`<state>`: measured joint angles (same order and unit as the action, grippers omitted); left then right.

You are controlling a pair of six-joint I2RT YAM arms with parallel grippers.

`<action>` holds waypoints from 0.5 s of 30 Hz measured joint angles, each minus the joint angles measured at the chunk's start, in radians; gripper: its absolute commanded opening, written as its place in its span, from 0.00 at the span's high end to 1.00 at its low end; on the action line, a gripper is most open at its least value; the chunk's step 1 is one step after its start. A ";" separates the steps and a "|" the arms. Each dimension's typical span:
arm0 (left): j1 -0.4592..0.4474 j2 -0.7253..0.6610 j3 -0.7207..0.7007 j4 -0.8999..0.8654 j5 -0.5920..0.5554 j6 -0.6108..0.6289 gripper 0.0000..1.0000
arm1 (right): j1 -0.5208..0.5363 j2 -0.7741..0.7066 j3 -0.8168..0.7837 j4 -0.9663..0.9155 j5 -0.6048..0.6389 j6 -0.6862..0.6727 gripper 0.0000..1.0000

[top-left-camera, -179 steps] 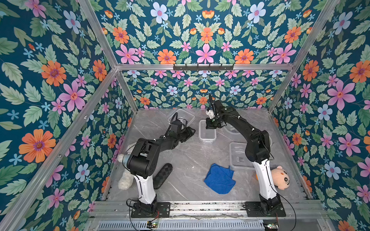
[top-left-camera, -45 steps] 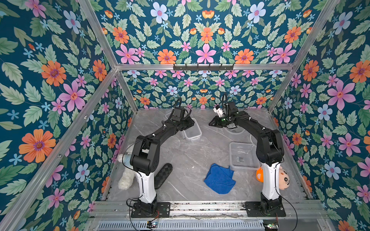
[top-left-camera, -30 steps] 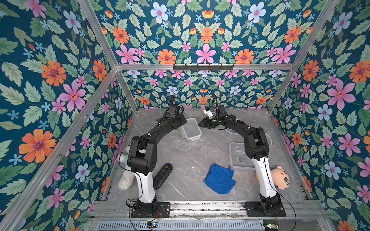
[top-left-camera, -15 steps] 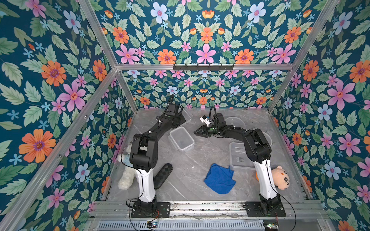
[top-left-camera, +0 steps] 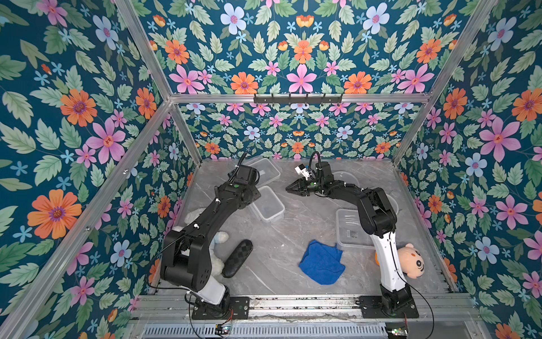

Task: Wipe the insides of the lunch boxes
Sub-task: Move the lunch box to the center of the board.

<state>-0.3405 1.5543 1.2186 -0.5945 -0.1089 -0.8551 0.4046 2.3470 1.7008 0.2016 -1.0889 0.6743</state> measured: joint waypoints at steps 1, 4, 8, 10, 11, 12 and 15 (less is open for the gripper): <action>0.002 0.002 -0.020 0.005 0.002 -0.007 0.39 | 0.008 0.000 0.009 -0.022 0.005 -0.013 0.67; 0.006 0.062 -0.011 0.038 0.018 -0.015 0.40 | 0.024 0.000 0.020 -0.072 0.023 -0.055 0.69; 0.011 0.195 0.066 0.081 0.042 -0.027 0.40 | 0.031 0.000 0.004 -0.089 0.024 -0.074 0.72; 0.018 0.249 0.105 0.100 0.057 -0.029 0.40 | 0.035 -0.004 -0.014 -0.100 0.028 -0.085 0.72; 0.023 0.269 0.123 0.114 0.061 -0.029 0.40 | 0.038 -0.008 -0.027 -0.103 0.028 -0.092 0.73; 0.027 0.295 0.148 0.131 0.064 -0.029 0.40 | 0.043 -0.014 -0.046 -0.103 0.028 -0.095 0.73; 0.041 0.375 0.225 0.177 0.083 -0.027 0.41 | 0.055 -0.043 -0.118 -0.078 0.027 -0.090 0.73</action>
<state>-0.2996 1.9289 1.4437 -0.4171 -0.0261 -0.8825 0.4599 2.3043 1.5829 0.1238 -1.0615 0.5838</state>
